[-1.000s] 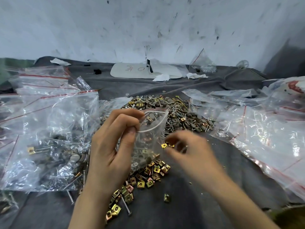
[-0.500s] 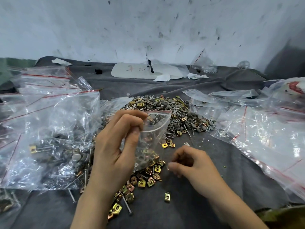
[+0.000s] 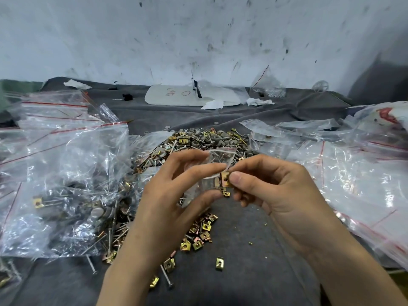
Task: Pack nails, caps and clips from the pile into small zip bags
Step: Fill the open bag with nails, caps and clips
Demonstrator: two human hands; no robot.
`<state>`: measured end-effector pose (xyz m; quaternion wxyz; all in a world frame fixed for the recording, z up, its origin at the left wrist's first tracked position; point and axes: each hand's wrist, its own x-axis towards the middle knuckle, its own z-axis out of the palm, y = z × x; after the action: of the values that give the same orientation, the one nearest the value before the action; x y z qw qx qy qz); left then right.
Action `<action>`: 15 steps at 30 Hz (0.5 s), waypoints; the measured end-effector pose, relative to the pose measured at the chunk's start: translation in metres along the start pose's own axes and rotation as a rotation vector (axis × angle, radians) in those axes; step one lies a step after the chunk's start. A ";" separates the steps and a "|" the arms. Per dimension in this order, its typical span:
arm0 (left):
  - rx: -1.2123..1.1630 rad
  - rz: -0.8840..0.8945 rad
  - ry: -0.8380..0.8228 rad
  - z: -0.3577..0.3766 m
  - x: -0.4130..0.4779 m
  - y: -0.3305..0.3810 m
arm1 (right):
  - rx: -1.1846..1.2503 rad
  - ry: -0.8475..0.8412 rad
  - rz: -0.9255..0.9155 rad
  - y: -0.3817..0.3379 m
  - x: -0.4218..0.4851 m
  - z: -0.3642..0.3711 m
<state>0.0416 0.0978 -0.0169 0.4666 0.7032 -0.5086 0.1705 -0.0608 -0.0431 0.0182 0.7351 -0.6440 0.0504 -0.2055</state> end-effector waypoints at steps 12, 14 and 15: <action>-0.078 -0.069 0.063 0.001 -0.001 0.001 | 0.016 0.008 0.107 0.000 0.005 0.006; -0.084 -0.065 0.059 0.002 -0.001 0.002 | 0.011 0.021 0.116 0.001 0.005 0.006; -0.091 -0.065 0.057 0.003 -0.001 0.003 | 0.003 0.023 0.124 0.001 0.005 0.006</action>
<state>0.0381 0.0961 -0.0174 0.5176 0.6924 -0.4792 0.1517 -0.0536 -0.0394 0.0188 0.7469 -0.6362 0.0981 -0.1670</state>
